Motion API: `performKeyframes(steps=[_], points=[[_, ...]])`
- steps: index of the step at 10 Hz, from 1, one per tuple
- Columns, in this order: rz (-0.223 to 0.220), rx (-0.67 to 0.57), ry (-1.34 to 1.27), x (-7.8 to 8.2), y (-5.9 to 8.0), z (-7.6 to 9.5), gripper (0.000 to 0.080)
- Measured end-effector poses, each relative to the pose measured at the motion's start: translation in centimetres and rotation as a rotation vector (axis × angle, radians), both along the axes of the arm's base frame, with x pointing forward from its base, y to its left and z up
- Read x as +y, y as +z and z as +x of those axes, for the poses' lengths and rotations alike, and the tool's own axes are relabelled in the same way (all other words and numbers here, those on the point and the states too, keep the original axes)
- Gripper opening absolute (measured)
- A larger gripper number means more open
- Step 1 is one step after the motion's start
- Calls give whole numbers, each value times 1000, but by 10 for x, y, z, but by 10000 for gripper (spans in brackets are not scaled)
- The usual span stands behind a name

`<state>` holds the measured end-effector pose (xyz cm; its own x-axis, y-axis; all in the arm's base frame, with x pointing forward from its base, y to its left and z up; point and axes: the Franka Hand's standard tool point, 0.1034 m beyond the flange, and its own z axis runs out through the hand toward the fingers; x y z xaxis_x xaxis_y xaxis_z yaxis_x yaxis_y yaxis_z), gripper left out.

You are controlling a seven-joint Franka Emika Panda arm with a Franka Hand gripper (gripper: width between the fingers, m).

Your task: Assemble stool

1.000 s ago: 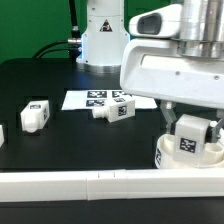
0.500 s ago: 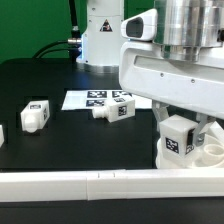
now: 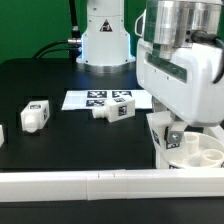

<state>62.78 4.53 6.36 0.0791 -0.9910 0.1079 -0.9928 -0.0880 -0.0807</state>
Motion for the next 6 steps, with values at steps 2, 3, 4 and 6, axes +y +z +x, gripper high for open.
performKeyframes(steps=[2,3,4,6], points=[[-5,2,-27,0,0,-2,343],[-6,3,-19,0,-1,-3,423],[-6,4,-15,0,-1,-3,423],[6,-9,9,2,8,1,633]])
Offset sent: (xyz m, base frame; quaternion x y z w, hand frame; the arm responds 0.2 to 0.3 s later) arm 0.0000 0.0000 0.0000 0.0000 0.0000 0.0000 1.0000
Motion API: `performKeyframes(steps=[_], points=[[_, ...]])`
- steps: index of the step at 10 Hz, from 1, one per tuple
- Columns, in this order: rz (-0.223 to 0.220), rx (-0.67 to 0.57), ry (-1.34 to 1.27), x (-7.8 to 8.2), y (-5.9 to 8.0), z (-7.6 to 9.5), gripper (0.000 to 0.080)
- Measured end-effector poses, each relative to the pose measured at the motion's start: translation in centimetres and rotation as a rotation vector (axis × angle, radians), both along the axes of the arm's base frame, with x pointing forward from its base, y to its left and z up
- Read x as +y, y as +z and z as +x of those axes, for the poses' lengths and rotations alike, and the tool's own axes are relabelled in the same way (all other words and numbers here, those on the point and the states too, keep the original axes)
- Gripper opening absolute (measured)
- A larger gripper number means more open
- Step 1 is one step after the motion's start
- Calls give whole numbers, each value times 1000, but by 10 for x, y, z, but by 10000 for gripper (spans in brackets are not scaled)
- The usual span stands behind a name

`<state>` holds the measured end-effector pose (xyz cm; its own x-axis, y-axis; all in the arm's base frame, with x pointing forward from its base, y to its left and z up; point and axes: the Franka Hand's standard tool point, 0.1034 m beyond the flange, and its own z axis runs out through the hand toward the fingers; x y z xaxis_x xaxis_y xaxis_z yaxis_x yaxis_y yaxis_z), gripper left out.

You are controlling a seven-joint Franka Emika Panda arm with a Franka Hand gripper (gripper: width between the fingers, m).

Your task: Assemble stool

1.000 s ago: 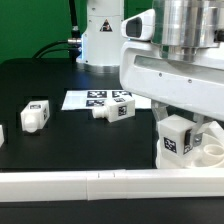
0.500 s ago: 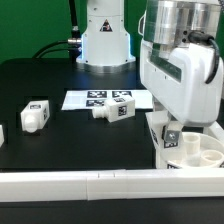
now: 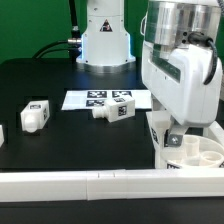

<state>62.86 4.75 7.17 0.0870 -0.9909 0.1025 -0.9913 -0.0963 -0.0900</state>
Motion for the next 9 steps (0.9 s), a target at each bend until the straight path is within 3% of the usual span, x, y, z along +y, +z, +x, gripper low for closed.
performKeyframes(steps=[1,2,7,9], points=[[11,-18,14,-2,13,4,633],[17,-22,22,0,18,1,647],[18,-25,33,3,17,0,649],[47,-68,22,8,30,-9,649]])
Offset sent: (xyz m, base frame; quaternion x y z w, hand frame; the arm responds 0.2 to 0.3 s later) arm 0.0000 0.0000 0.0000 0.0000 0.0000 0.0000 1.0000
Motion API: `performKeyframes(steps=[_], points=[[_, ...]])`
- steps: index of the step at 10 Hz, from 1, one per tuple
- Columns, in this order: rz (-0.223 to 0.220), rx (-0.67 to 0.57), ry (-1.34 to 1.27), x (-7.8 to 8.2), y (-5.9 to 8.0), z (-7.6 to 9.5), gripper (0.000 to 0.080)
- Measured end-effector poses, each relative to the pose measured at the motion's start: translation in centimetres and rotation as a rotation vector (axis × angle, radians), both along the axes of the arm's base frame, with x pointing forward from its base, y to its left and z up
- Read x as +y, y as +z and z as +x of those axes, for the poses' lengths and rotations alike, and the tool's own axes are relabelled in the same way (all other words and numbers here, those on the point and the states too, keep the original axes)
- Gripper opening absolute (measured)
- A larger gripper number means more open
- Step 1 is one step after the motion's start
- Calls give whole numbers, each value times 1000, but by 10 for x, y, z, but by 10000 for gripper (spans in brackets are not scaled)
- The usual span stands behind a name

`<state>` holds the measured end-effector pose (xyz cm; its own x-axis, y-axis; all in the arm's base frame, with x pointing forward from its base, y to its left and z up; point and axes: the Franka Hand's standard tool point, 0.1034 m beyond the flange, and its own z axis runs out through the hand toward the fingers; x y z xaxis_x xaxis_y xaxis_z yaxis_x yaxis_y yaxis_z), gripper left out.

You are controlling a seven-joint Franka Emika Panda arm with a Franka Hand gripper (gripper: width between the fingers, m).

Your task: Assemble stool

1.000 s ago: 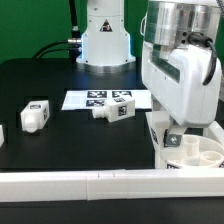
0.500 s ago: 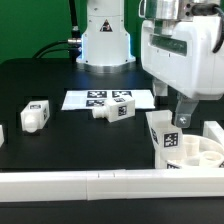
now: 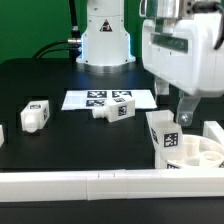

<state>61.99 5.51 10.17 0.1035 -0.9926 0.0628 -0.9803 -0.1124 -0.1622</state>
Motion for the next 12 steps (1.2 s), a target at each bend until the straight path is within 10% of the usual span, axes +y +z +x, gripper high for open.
performKeyframes(steps=[3,7,12], points=[[41,23,-10,17,17,-33,649],[33,27,20,19,13,-34,649],[78,-18,53,30,11,-85,649]])
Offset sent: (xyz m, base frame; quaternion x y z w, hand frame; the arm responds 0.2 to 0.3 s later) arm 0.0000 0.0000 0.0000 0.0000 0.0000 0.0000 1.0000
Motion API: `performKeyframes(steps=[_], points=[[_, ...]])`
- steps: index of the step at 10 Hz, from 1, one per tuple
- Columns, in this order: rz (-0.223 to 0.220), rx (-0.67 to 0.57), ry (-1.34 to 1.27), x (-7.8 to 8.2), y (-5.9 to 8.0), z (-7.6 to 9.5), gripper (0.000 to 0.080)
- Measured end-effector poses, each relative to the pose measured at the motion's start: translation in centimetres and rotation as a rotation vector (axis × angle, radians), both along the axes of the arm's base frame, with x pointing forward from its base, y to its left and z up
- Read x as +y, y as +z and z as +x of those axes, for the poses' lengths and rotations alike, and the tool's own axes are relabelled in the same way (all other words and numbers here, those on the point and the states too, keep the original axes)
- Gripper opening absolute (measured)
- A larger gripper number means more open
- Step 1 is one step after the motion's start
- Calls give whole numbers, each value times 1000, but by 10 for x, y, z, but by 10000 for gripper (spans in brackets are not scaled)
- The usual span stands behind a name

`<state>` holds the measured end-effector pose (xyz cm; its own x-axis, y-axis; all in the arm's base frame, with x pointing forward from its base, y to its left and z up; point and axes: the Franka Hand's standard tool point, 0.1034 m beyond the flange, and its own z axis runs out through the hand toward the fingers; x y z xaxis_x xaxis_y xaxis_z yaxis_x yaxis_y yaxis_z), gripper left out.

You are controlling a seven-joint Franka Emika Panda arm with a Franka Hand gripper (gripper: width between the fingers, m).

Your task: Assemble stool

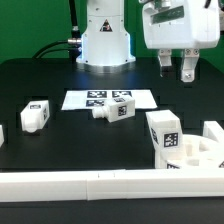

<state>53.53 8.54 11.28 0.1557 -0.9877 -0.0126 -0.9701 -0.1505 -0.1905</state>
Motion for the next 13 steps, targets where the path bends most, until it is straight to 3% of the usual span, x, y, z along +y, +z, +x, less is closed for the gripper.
performKeyframes(steps=[4,7,11,13], points=[[7,-38,-35,-7,-9,-3,649],[25,-3,10,-21,-20,-39,649],[16,-5,41,-20,-22,-38,649],[-26,-6,242,-51,-30,-52,649]])
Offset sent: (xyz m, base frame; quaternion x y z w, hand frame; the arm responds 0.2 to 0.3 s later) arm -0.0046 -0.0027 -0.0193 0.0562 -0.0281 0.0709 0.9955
